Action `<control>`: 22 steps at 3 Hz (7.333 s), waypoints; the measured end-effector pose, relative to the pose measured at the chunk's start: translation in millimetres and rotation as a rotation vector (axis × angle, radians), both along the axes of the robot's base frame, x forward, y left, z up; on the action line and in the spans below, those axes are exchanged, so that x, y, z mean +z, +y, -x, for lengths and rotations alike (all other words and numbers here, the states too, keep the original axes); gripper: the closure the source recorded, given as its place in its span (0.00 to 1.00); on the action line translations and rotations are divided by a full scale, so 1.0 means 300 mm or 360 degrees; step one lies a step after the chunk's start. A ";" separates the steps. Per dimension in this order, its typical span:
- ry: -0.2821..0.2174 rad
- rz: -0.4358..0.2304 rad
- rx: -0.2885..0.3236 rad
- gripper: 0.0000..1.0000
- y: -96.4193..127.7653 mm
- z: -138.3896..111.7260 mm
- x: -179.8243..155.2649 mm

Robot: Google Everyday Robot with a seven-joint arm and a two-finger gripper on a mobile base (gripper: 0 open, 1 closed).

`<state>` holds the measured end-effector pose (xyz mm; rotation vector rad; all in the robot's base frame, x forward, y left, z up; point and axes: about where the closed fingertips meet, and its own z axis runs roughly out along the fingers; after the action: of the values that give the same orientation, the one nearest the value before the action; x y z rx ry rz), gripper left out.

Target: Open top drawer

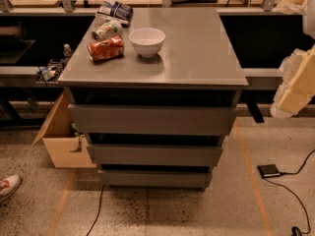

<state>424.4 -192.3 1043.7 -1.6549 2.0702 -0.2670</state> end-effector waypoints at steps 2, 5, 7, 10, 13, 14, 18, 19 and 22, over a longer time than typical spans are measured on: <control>0.0016 -0.0003 0.0061 0.00 0.035 -0.011 -0.077; 0.0190 0.0007 0.0262 0.00 0.165 -0.139 -0.686; 0.0210 0.0029 0.0299 0.00 0.172 -0.188 -0.767; 0.0225 0.0060 0.0307 0.00 0.206 -0.411 -1.122; 0.0037 0.0055 0.0308 0.00 0.270 -0.670 -1.228; 0.0052 0.0028 0.0326 0.18 0.291 -0.706 -1.266; 0.0125 -0.0006 0.0350 1.00 0.310 -0.696 -1.283; 0.0125 -0.0006 0.0350 1.00 0.310 -0.696 -1.283; 0.0103 0.0018 0.0330 1.00 0.307 -0.585 -1.274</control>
Offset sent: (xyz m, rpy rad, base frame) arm 0.0144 0.0241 -0.0813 0.0091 0.0610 0.1052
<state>599.9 -100.2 661.6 -1.8907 1.9254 -0.1580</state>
